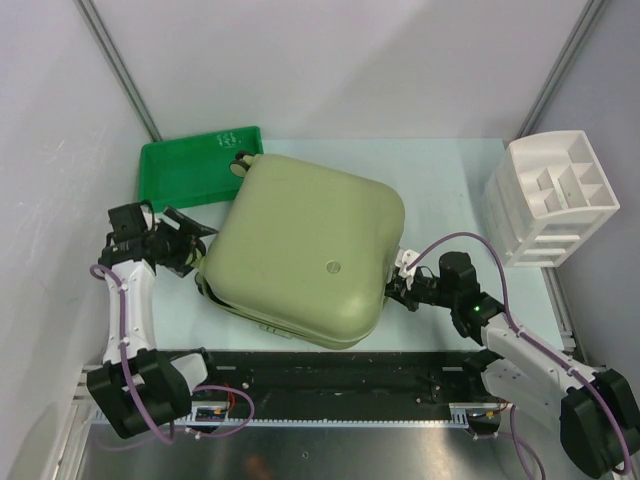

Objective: Open, take out, and arrange the luggage

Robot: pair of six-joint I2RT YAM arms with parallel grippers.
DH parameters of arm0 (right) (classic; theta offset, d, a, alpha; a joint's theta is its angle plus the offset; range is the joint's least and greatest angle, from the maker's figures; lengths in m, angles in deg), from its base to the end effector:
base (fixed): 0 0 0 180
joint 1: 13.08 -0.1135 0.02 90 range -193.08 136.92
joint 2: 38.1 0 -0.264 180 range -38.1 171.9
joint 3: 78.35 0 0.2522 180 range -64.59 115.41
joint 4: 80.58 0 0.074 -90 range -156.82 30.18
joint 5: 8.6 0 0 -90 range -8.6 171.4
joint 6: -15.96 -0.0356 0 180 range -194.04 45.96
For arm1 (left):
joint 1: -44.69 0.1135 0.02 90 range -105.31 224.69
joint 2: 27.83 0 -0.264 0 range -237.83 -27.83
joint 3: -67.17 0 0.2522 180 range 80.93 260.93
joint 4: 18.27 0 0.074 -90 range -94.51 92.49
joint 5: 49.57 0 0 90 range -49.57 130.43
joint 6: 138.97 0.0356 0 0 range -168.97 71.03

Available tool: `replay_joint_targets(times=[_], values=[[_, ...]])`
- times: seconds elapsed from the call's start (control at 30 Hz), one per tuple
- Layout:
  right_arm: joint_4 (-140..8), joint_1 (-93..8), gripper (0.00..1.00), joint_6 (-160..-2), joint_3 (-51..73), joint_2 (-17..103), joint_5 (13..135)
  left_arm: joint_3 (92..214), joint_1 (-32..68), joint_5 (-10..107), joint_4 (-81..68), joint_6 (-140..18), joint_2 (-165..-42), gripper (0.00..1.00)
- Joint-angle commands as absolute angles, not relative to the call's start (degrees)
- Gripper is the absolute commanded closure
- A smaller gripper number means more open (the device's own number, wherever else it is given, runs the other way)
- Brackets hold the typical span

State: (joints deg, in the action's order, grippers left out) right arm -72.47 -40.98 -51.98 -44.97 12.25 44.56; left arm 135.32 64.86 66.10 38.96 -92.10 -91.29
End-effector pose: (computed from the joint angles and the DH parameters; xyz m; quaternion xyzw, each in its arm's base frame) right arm 0.1540 0.1057 0.1997 -0.4918 0.6540 0.2922 0.4950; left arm 0.2099 0.0607 0.2861 -0.4238 0.8235 -0.2685 0.2650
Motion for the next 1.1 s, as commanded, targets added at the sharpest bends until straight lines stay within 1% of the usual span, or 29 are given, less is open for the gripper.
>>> replay_joint_targets(times=[0.0,0.03,0.07,0.1,0.2,0.37,0.47,0.5,0.67,0.77,0.83,0.87,0.93,0.97,1.03,1.07], values=[[-78.2,-42.0,1.00,-51.6,-43.7,10.2,41.4,133.1,66.1,72.9,38.4,-90.0,-88.5,0.16],[-78.1,-42.0,1.00,-51.7,-43.7,10.2,41.4,132.2,67.1,72.9,39.4,-89.3,-87.6,0.10],[-77.8,-42.0,1.00,-51.7,-43.7,10.1,41.5,131.7,68.1,72.9,40.0,-88.7,-87.1,0.02],[-77.8,-41.9,1.00,-51.6,-43.7,10.1,41.4,131.2,70.1,73.1,40.5,-87.3,-86.5,0.00],[-77.5,-42.1,1.00,-51.2,-43.7,10.1,41.4,129.4,72.9,75.5,40.7,-85.8,-83.8,0.00],[-77.7,-42.1,1.00,-51.3,-43.7,10.5,41.5,128.9,73.0,77.8,40.1,-84.0,-81.2,0.00],[-77.9,-42.1,1.00,-51.2,-43.7,10.9,41.4,128.7,73.0,78.5,39.4,-85.3,-80.9,0.04],[-78.0,-42.1,1.00,-51.3,-43.7,10.9,41.3,128.7,73.1,78.1,39.2,-86.1,-81.0,0.07],[-78.4,-42.0,1.00,-51.2,-43.7,11.6,41.3,129.0,72.9,77.2,37.5,-88.9,-83.3,0.08],[-78.6,-42.1,1.00,-51.2,-43.7,11.6,41.3,129.1,72.9,77.5,35.5,-90.5,-84.3,0.14],[-78.7,-42.0,1.00,-51.0,-43.7,11.5,41.3,129.1,72.8,77.7,34.3,-91.2,-84.5,0.20],[-78.6,-42.1,1.00,-51.0,-43.7,11.6,41.3,129.0,72.7,77.8,33.8,-91.9,-84.3,0.26],[-78.9,-42.1,1.00,-51.0,-43.7,11.9,41.2,128.5,72.6,78.0,32.8,-92.3,-84.2,0.32],[-78.9,-42.1,1.00,-51.0,-43.7,12.1,41.1,128.3,72.6,78.0,32.5,-92.6,-84.1,0.38],[-79.4,-42.1,1.00,-51.0,-43.7,12.3,41.1,127.7,72.6,78.0,31.8,-92.9,-84.1,0.46],[-79.5,-42.1,1.00,-51.2,-43.7,12.4,41.1,127.6,72.5,78.0,31.6,-93.1,-84.2,0.51]])
